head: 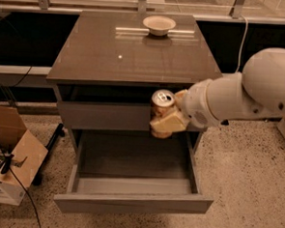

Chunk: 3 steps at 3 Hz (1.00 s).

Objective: Place orange can into middle drawer

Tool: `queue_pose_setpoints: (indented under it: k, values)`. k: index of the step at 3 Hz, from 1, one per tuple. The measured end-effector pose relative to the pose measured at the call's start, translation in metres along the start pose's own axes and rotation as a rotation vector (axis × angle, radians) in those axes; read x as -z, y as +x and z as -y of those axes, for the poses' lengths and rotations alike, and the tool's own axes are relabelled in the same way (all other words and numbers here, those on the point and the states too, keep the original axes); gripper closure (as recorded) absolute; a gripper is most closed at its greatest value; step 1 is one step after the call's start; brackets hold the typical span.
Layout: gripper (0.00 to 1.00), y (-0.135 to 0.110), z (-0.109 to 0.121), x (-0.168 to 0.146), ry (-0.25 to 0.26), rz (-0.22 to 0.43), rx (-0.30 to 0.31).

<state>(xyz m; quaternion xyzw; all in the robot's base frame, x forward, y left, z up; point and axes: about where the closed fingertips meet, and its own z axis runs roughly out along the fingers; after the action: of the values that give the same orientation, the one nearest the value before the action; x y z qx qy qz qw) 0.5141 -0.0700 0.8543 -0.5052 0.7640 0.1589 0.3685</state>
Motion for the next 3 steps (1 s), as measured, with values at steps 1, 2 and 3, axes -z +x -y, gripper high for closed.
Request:
queue_pose_setpoints:
  k: [1,2,3]
  values:
    - [1.00,0.037,-0.029,-0.026,-0.035,-0.061,-0.010]
    - [1.00,0.056,-0.029,-0.068,-0.008,-0.052,-0.025]
    - [1.00,0.066,-0.007,-0.112,0.035,-0.012,-0.053]
